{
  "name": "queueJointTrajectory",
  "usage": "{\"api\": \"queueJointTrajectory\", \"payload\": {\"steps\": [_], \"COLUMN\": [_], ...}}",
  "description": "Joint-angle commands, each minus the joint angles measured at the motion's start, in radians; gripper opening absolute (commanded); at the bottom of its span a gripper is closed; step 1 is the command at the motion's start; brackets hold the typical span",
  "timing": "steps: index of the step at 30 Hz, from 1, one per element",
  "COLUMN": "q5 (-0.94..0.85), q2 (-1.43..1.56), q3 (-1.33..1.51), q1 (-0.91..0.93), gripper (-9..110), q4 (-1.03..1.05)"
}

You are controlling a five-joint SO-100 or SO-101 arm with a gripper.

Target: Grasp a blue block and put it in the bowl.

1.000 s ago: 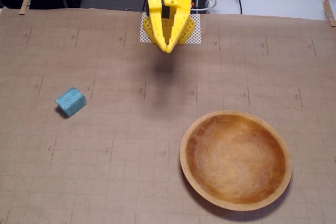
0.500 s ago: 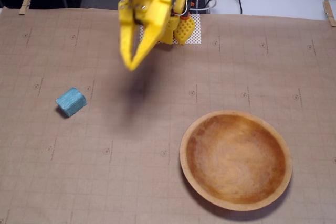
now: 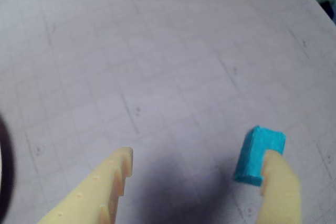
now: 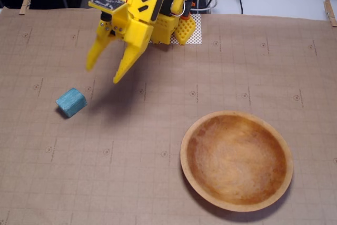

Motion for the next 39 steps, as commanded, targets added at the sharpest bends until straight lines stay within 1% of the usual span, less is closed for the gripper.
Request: {"api": "queueJointTrajectory", "payload": {"steps": [1,5,10,13,21,32,39], "q5": [0.011,0.011,0.020,0.061,0.100,0.101,0.109], "q2": [0.002,-0.014,-0.124,-0.176,-0.318,-0.588,-0.716], "q3": [-0.071,-0.061,-0.074,-0.074,-0.091,-0.140,-0.117], "q1": [0.026,0.060,0.103,0.115,0.110,0.083,0.081], "gripper": [43,47,47,47,47,47,47], "q4": [0.002,-0.009,-0.005,-0.008,-0.020,-0.192,-0.356]}}
